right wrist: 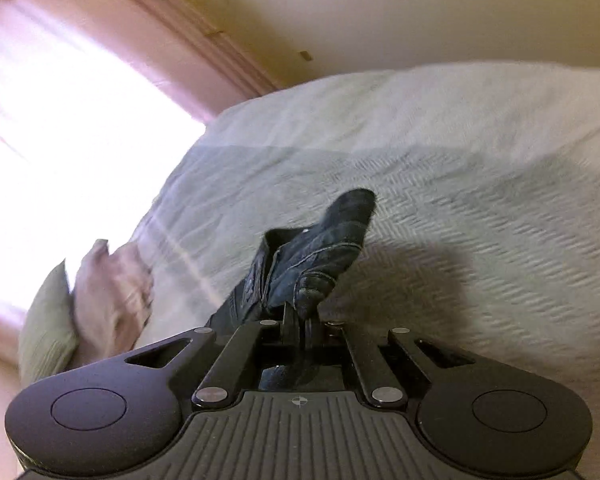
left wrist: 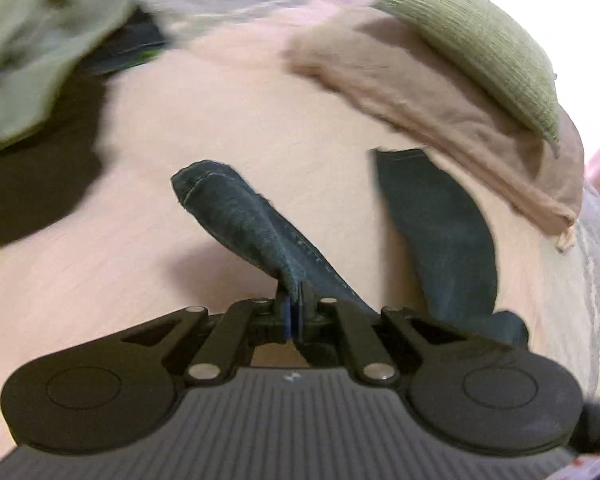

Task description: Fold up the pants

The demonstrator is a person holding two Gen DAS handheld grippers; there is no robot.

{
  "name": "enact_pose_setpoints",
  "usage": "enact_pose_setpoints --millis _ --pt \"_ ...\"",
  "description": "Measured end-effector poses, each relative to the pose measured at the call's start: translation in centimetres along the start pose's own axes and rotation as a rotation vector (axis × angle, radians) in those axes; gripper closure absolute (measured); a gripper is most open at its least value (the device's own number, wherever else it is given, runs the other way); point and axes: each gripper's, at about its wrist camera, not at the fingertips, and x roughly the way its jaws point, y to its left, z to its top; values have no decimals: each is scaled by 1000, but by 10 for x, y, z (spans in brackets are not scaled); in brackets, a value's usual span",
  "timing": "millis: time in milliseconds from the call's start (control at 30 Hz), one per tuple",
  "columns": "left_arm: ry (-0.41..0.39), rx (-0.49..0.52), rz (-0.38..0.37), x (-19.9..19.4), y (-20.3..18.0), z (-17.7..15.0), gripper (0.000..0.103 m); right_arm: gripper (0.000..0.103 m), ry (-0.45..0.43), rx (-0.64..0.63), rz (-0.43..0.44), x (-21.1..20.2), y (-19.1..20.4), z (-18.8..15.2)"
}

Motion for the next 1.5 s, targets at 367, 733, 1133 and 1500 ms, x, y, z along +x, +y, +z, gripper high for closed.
enact_pose_setpoints --millis 367,733,1133,1500 --pt "221 -34 329 -59 91 -136 82 77 252 12 -405 -52 -73 -64" --pt "142 82 48 -26 11 -102 52 44 388 318 -36 72 -41 -120" --pt "126 198 -23 36 -34 -28 53 95 280 116 20 102 87 -25" --pt "185 276 -106 94 -96 2 52 86 423 350 -179 132 75 -21"
